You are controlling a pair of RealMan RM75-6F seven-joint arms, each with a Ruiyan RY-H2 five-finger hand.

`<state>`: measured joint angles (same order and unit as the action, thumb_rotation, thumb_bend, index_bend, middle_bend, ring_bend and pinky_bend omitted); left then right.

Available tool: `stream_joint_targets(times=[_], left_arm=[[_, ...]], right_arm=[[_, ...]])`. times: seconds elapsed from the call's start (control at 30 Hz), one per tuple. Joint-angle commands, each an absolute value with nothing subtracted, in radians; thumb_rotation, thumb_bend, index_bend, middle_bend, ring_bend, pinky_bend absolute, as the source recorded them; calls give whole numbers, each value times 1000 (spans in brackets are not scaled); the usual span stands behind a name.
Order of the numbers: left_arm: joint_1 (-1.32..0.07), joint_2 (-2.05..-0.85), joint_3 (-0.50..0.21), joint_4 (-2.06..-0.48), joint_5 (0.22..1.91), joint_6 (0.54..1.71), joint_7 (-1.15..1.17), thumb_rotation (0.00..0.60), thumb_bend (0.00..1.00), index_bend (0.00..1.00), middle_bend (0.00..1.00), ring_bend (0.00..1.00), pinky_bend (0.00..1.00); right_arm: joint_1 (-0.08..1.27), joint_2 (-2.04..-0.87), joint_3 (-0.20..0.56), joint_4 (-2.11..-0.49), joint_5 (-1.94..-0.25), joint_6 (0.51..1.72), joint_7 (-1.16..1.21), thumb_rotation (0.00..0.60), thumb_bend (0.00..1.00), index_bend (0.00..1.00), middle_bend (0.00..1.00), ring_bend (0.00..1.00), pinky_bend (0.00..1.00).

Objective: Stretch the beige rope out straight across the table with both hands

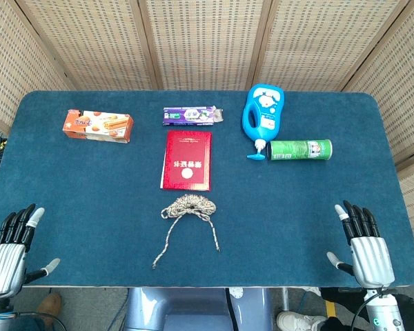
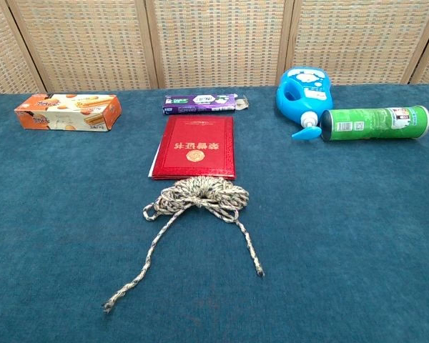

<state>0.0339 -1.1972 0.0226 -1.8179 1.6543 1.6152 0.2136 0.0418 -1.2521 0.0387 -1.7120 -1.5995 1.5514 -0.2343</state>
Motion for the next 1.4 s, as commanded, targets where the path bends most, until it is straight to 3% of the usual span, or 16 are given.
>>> stream_joint_targets(times=[0.03, 0.23, 0.3, 0.47, 0.57, 0.63, 0.77, 1.03, 1.4], left_arm=[[33, -1198, 22, -1818, 1652, 1613, 216, 600, 57, 0, 0, 0, 0], [30, -1199, 21, -1820, 1651, 1608, 211, 600, 53, 0, 0, 0, 0], [27, -1200, 18, -1822, 1652, 1605, 217, 600, 52, 0, 0, 0, 0], [20, -1209, 13, -1828, 1642, 1592, 240, 600, 52, 0, 0, 0, 0], [16, -1217, 8, -1830, 1636, 1587, 253, 600, 52, 0, 0, 0, 0], [12, -1222, 4, -1830, 1627, 1581, 265, 600, 52, 0, 0, 0, 0], [1, -1233, -9, -1831, 1596, 1558, 286, 600, 53, 0, 0, 0, 0], [-27, -1254, -40, -1835, 1517, 1510, 331, 600, 53, 0, 0, 0, 0], [-51, -1284, -55, -1824, 1453, 1478, 387, 600, 53, 0, 0, 0, 0]], right_arm=[[42, -1251, 39, -1713, -1599, 1550, -235, 600, 0, 0, 0, 0, 0], [48, -1236, 23, -1719, -1601, 1523, -226, 600, 13, 0, 0, 0, 0], [69, -1220, 14, -1737, -1605, 1477, -227, 600, 124, 0, 0, 0, 0], [159, -1178, 26, -1802, -1623, 1345, -299, 600, 610, 53, 0, 0, 0], [235, -1151, 39, -1843, -1632, 1237, -327, 600, 763, 127, 0, 0, 0], [290, -1144, 52, -1869, -1623, 1158, -342, 600, 804, 157, 0, 0, 0], [389, -1170, 81, -1888, -1591, 1025, -336, 600, 831, 231, 0, 0, 0], [566, -1280, 119, -1850, -1474, 799, -467, 600, 832, 239, 0, 0, 0], [701, -1432, 111, -1808, -1341, 723, -706, 600, 832, 247, 0, 0, 0]])
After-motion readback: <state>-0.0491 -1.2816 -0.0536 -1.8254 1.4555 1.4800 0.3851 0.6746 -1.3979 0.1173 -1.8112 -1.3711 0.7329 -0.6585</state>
